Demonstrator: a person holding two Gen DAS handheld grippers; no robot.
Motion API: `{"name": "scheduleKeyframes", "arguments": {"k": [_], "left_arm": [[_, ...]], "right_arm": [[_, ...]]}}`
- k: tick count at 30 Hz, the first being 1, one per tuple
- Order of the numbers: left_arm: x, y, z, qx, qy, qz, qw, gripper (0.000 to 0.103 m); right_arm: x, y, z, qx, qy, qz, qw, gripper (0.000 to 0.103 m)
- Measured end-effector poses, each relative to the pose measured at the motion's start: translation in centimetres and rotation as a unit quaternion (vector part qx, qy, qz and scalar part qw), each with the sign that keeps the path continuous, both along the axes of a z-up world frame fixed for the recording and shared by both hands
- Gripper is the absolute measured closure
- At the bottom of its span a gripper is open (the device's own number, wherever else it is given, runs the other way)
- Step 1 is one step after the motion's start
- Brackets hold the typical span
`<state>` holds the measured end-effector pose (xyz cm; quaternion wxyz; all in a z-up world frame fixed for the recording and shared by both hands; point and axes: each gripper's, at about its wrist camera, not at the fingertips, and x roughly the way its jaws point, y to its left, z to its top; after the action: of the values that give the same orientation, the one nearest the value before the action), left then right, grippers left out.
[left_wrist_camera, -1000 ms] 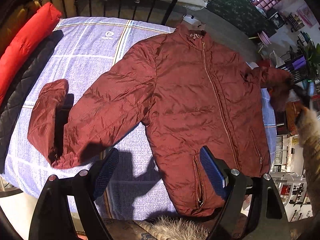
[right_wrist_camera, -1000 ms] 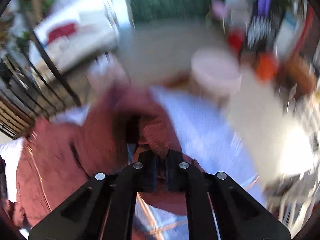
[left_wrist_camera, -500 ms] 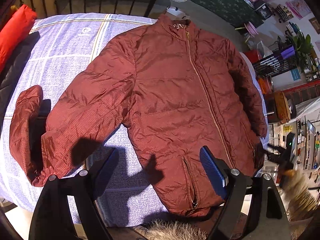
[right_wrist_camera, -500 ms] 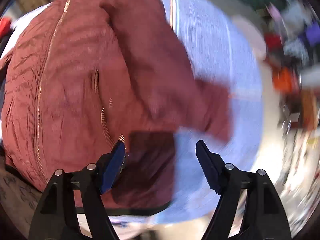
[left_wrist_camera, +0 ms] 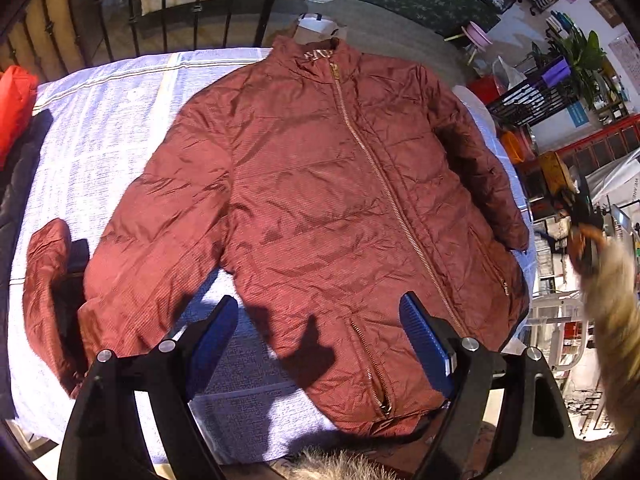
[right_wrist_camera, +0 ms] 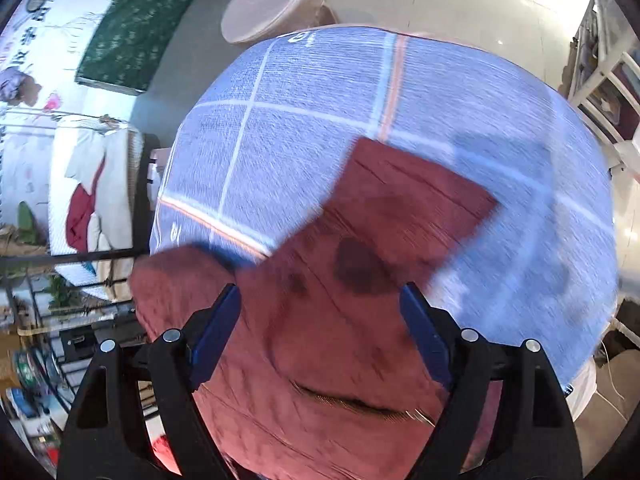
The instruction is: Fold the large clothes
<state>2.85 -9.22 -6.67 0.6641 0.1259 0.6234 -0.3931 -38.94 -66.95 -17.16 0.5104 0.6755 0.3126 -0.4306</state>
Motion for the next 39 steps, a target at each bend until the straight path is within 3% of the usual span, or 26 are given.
{"name": "scheduleKeyframes", "arguments": {"k": [4,7,10,11,13,16,18,20,23,24,26,29,30,32,35,39], "left_arm": [[0.3,2.0,-0.2,0.013,-0.002,0.034,0.9993,0.022],[0.8,3.8,-0.5,0.021,0.004,0.073,0.9971,0.022],[0.9,5.4,-0.8,0.033,0.002,0.101,0.9943,0.022],[0.9,5.9,-0.9,0.036,0.003,0.109,0.9934,0.022],[1.0,6.4,-1.2,0.036,0.009,0.12,0.9921,0.022],[1.3,6.1,-1.7,0.035,0.018,0.124,0.9915,0.022],[1.4,5.2,-1.6,0.027,0.017,0.113,0.993,0.022],[1.3,3.9,-1.3,0.021,0.007,0.092,0.9955,0.022],[0.8,2.0,-0.7,0.013,-0.007,0.057,0.9983,0.022],[0.7,1.5,-0.5,0.01,-0.01,0.047,0.9988,0.022],[0.4,0.8,-0.4,0.004,-0.012,0.037,0.9992,0.022],[-0.1,0.5,-0.6,0.004,-0.008,0.031,0.9995,0.022],[-0.2,0.6,-0.7,0.004,-0.008,0.031,0.9995,0.022],[-0.4,1.1,-0.8,0.006,-0.007,0.035,0.9993,0.022],[-0.5,2.4,-1.1,0.011,-0.004,0.052,0.9986,0.022],[0.5,5.3,-2.4,0.025,0.004,0.102,0.9944,0.022]], "right_arm": [[3.0,-1.3,-2.7,0.071,0.074,-0.043,0.994,0.022],[3.6,-0.8,-7.3,0.135,0.14,-0.061,0.979,0.022],[3.2,-0.1,-9.7,0.14,0.158,-0.083,0.974,0.026],[3.5,0.0,-9.8,0.135,0.17,-0.072,0.973,0.033],[4.6,0.2,-9.5,0.112,0.191,-0.028,0.975,0.063],[4.8,-0.4,-7.9,0.069,0.14,-0.016,0.988,0.091],[4.9,-2.0,-4.3,0.007,0.126,0.014,0.992,0.092],[6.1,-4.1,0.2,-0.077,0.143,0.065,0.985,0.093],[7.4,-7.7,9.6,-0.209,0.108,0.112,0.965,0.093],[7.8,-9.1,14.1,-0.265,0.087,0.122,0.952,0.093],[9.0,-10.5,19.6,-0.325,0.029,0.155,0.933,0.093],[11.7,-11.3,23.0,-0.348,-0.019,0.216,0.912,0.093],[12.4,-11.3,22.7,-0.347,-0.015,0.227,0.91,0.093],[12.5,-11.6,20.8,-0.331,0.004,0.224,0.917,0.093],[9.7,-11.4,16.0,-0.293,0.031,0.181,0.938,0.09],[4.8,-8.5,7.5,-0.187,0.08,0.154,0.967,0.086]]}}
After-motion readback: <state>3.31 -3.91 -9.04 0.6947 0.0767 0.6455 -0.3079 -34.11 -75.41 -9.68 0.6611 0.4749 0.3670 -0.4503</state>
